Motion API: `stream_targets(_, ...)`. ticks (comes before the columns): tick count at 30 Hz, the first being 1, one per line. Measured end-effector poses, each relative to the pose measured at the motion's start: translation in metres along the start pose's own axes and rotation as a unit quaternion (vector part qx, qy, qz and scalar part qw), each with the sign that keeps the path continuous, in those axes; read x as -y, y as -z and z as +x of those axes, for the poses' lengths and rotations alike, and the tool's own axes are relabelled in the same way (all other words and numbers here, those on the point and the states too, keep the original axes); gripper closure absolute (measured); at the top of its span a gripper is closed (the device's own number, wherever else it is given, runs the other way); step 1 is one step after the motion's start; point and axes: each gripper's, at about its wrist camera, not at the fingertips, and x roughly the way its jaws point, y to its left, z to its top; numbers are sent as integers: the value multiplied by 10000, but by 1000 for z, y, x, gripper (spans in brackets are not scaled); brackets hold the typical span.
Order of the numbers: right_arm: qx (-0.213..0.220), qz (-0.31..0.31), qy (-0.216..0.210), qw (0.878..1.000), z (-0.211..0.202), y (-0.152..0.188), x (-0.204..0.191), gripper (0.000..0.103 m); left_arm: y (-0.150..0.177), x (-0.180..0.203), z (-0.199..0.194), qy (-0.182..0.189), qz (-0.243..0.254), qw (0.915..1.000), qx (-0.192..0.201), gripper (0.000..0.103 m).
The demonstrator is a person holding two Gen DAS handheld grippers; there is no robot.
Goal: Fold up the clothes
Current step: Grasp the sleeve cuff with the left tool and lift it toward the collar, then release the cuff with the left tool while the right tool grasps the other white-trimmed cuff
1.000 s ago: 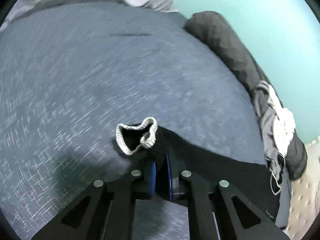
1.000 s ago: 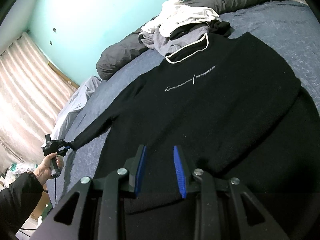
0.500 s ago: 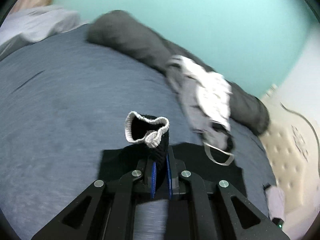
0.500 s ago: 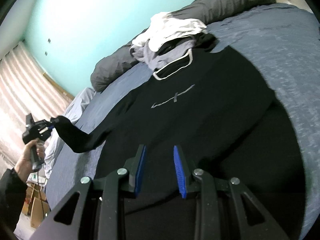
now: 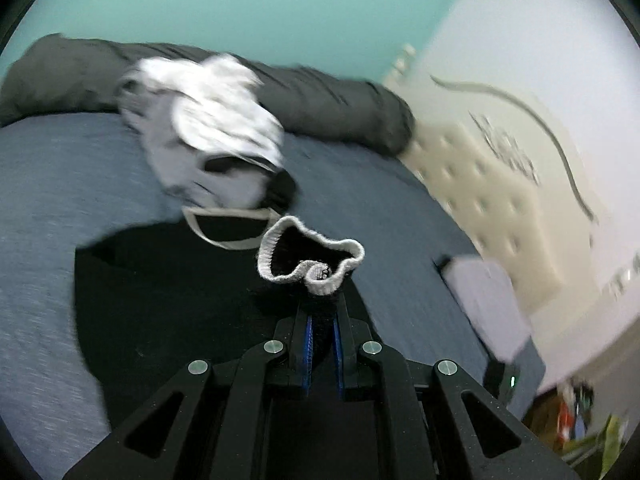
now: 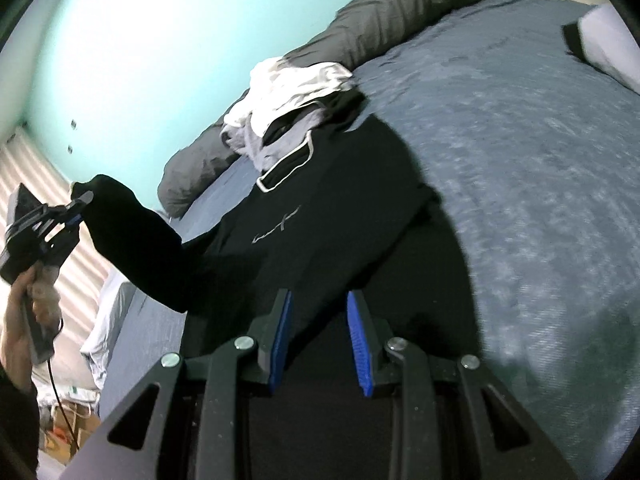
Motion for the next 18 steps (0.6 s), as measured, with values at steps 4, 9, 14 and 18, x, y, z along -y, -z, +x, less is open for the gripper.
stream_targets(4,36,175,-41,9998,-10,-3,10,75,45,37,48,47,327,9977,-591,94)
stream_targets(9,-50,370,-211,9991,-8,-2,14,75,99,57,101,-59,639,9891,-1327,94)
stream_targets(14,-186,460,-253,9985,-4,0,18,75,127,49,100,-105,561,9885,-1397,62)
stream_targets(18,-274,587,-304,9974,2,1,20,62,138,24,72,-174,332,9931,-1111,54)
